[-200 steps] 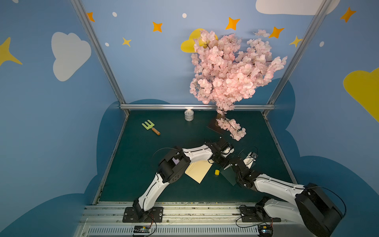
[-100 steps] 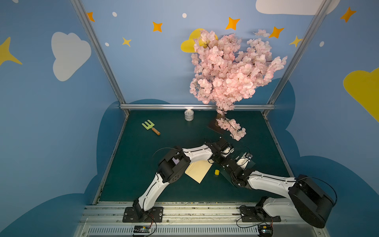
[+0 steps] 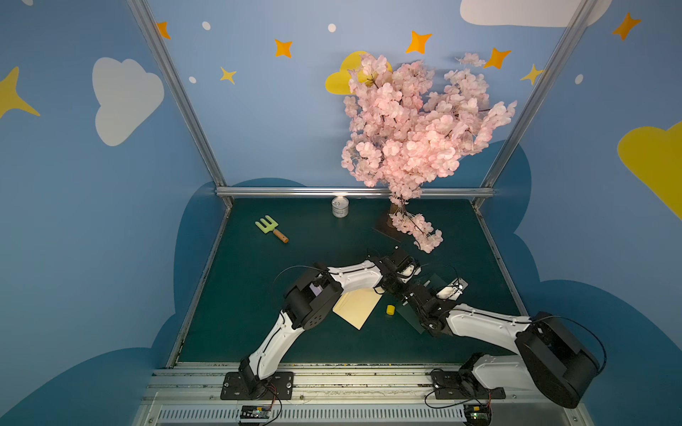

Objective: Seal the envelope with a glue stick
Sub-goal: Apply the envelope at the center of the board, then adjust the envelope at the center of the board.

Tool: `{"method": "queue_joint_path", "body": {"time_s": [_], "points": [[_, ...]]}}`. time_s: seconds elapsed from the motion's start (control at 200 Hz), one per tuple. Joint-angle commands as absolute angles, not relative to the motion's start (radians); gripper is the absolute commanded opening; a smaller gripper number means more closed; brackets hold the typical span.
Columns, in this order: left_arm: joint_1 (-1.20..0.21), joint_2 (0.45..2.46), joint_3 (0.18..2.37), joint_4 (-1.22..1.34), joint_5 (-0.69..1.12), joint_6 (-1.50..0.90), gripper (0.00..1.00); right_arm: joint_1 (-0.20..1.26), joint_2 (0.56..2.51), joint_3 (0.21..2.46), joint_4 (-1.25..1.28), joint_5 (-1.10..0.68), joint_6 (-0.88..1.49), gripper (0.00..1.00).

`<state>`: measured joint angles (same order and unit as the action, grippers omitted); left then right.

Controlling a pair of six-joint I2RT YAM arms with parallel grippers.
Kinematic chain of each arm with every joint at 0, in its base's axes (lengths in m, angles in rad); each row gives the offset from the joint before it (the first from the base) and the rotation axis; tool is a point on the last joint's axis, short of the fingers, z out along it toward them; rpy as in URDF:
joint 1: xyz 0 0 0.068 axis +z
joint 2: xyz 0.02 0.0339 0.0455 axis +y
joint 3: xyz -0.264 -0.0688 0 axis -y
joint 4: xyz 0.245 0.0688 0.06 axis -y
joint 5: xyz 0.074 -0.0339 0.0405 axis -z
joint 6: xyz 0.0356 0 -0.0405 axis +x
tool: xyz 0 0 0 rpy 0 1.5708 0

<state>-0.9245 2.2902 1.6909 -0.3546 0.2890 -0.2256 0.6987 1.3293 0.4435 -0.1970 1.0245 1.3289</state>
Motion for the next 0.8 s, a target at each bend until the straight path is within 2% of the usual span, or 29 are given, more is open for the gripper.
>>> {"method": "queue_joint_path", "body": {"time_s": [0.0,0.23,0.33,0.496,0.796], "points": [[-0.921,2.266,1.67,-0.408,0.283,-0.225,0.03,0.655,1.363,0.423,-0.122,0.977,1.21,0.0],[-0.922,2.273,1.69,-0.413,0.289,-0.233,0.03,0.632,1.381,0.418,0.095,0.89,1.031,0.0],[-0.921,2.274,1.698,-0.42,0.288,-0.238,0.03,0.64,1.331,0.41,0.113,0.829,0.982,0.0],[-0.924,2.279,1.717,-0.433,0.272,-0.254,0.03,0.658,1.131,0.4,-0.036,0.797,0.959,0.0],[-0.935,2.29,1.749,-0.477,0.185,-0.35,0.03,0.646,0.655,0.333,-0.242,0.74,0.894,0.0]]}}
